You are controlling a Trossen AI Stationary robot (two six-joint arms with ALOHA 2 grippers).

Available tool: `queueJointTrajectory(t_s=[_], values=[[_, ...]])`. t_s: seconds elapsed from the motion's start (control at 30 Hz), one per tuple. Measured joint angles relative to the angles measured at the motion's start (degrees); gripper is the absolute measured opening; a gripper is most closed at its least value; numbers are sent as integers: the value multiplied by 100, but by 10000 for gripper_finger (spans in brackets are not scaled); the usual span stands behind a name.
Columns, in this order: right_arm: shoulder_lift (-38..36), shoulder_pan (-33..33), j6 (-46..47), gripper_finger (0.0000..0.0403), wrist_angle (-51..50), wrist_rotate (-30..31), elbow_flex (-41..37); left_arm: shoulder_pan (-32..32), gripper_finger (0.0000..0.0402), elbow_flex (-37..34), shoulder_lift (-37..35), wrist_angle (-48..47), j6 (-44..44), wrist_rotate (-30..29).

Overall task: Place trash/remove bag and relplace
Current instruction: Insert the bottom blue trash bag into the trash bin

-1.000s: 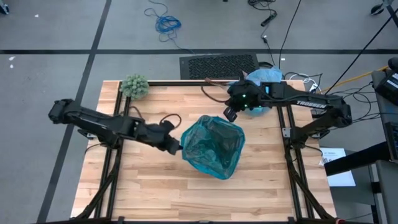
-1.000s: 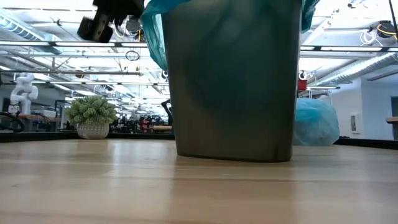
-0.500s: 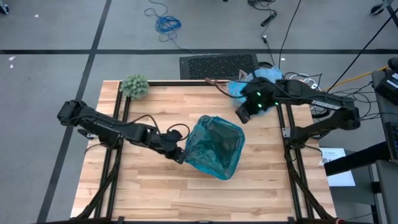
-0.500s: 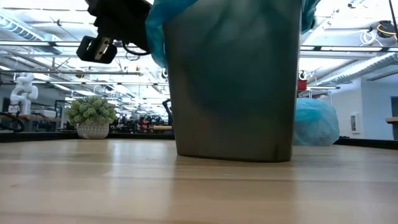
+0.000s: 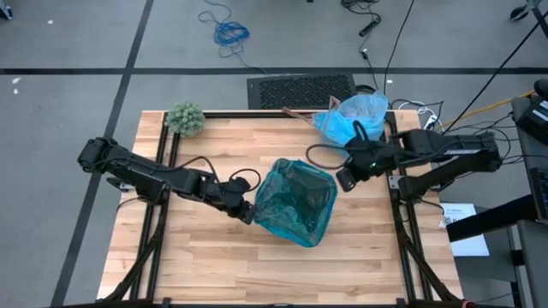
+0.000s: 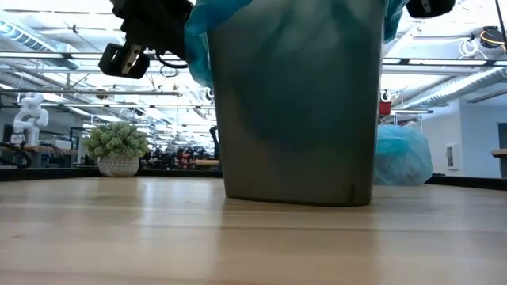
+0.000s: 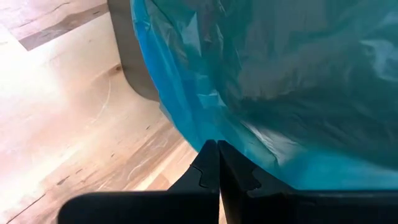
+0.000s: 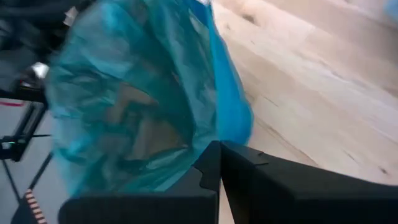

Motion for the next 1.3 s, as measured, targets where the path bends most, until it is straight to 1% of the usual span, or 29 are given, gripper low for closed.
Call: queueJointTrajectory(t_s=[0.07, 0.17, 0.3, 0.4, 0.57, 1.0, 1.1, 1.2, 1.3], values=[[8, 32, 84, 0, 149, 8, -235, 0, 0, 0, 0, 0, -2, -1], [17, -20, 81, 0, 637, -18, -541, 0, 0, 0, 0, 3, -5, -5], [15, -111, -36, 0, 1205, -33, -717, 0, 0, 0, 0, 13, -38, 6], [11, -239, -127, 0, 1204, -40, -798, 0, 0, 0, 0, 15, -114, 18], [11, -423, -149, 0, 1151, -65, -1145, 0, 0, 0, -2, 17, -120, 26], [11, -429, 13, 0, 1251, -374, -2007, 0, 0, 0, -2, 22, -123, 27], [-138, -368, 11, 0, 1180, -244, -2010, 0, 0, 0, -2, 22, -122, 26], [-554, -302, 159, 0, 950, 125, -1755, 0, 0, 0, -2, 26, -125, 26], [-924, -255, 209, 0, 961, 183, -1560, -4, 0, 0, -2, 26, -122, 26]])
